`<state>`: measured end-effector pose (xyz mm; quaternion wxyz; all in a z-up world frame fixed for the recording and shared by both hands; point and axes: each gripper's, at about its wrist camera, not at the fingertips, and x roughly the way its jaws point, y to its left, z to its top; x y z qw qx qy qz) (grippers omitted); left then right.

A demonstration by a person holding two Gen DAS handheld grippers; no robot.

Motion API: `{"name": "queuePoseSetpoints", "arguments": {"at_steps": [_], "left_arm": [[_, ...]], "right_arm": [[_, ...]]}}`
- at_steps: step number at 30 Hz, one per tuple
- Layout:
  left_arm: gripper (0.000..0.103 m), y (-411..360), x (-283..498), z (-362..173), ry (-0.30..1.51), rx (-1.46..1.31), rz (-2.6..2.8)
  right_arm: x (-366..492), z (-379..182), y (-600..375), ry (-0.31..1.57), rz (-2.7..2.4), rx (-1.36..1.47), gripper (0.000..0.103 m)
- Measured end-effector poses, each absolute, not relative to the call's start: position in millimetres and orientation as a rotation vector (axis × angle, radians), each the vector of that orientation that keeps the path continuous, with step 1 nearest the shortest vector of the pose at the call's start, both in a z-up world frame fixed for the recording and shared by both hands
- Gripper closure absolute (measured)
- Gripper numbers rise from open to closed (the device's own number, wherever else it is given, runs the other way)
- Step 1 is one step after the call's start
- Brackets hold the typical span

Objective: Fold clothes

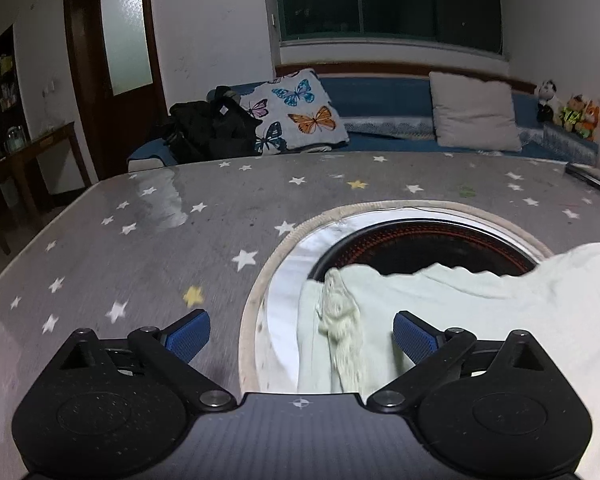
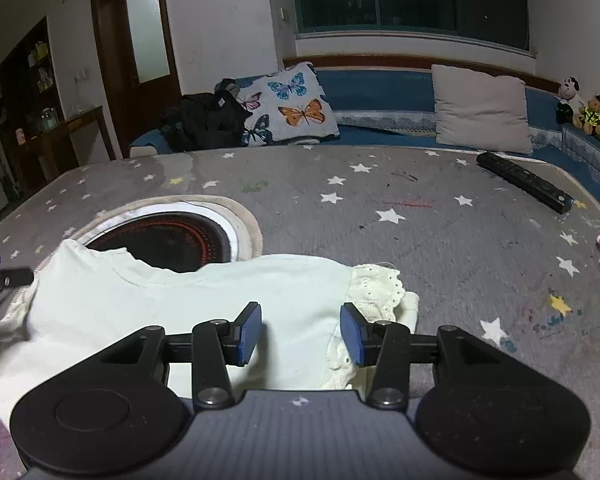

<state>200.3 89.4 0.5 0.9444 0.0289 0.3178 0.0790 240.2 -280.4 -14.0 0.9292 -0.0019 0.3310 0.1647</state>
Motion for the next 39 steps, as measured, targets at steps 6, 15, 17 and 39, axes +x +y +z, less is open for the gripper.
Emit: {"name": "queuePoseSetpoints", "arguments": {"at_steps": [6,15,17,39], "left_arm": [[0.003,94,222,-18,0.715,0.067,0.197],[0.0,92,187,-4,0.677,0.043,0.165],[0.0,91,178,-3,0.677,0.037,0.159],[0.0,100,98,-15,0.687,-0.047,0.209]], "right_arm": [[245,-15,-291,0.696,0.331,0.021,0.056],[206,10,-320,0.654,0.321,0.029,0.044],[191,11,-316,0.655,0.353,0.018,0.041],[110,-12,-308,0.665,0.468,0.061,0.03]]}}
